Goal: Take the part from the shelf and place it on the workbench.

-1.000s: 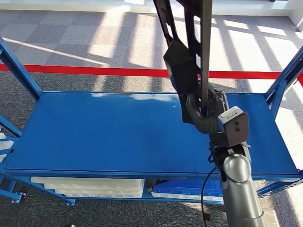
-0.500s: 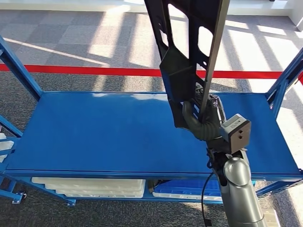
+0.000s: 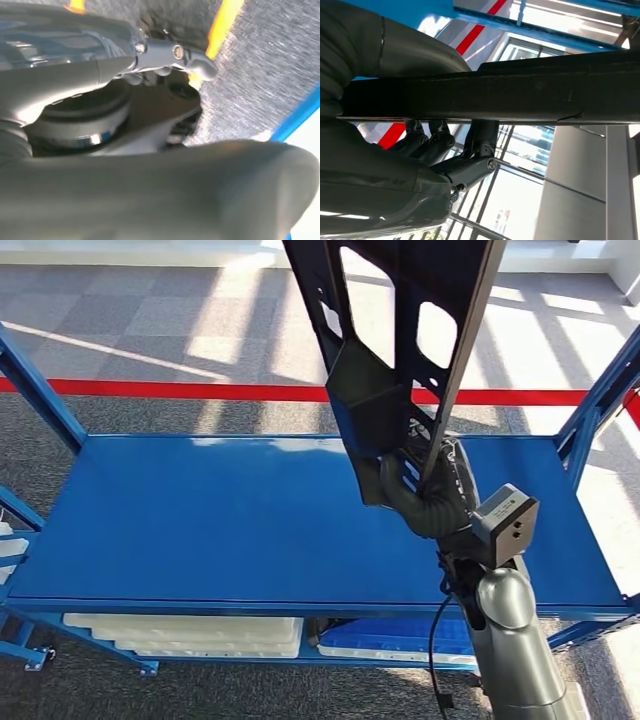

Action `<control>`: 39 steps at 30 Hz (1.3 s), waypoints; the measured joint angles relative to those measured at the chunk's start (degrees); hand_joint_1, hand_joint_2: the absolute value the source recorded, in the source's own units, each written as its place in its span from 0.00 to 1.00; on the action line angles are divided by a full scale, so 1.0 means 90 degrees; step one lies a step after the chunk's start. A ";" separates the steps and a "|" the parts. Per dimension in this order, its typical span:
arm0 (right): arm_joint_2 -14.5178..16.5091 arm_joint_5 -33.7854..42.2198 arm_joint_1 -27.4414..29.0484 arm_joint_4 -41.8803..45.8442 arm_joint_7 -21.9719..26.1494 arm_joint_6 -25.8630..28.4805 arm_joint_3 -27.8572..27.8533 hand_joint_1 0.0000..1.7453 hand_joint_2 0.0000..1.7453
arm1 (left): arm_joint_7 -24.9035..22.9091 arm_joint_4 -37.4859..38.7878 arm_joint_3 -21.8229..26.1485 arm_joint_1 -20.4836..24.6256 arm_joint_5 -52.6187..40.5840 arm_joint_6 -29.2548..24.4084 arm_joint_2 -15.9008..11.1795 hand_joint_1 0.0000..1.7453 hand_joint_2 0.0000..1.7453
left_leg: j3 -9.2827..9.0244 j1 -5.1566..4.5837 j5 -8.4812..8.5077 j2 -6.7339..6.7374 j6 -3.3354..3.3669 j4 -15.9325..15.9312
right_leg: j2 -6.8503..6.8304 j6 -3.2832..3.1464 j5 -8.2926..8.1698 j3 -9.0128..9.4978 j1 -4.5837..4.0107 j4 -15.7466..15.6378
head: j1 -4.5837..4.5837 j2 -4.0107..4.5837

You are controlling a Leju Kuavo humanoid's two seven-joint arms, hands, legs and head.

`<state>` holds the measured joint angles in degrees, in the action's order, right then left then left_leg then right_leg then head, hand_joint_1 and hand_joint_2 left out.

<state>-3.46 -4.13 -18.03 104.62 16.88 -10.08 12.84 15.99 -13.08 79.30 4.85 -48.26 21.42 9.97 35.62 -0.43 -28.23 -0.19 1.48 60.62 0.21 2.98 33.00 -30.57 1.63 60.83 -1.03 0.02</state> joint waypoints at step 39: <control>-0.0152 0.0098 -0.0164 -0.0252 0.0100 0.0133 0.0435 1.00 1.00 | 0.0193 0.0045 0.0116 -0.0067 -0.0104 0.0370 -0.0022 0.00 1.00 | 0.0318 0.0061 -0.1193 0.0028 -0.0257 0.1590 | -0.0126 -0.0387 -0.0267 -0.0369 -0.0043 -0.0031 | 0.0010 0.0000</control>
<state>-4.83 -3.25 -19.51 102.36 17.79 -8.88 16.75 17.73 -12.68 80.35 4.25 -49.19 24.75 9.77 38.47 0.12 -38.97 0.06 -0.83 74.94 -0.92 -0.50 30.60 -33.89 1.25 60.55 -0.95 0.02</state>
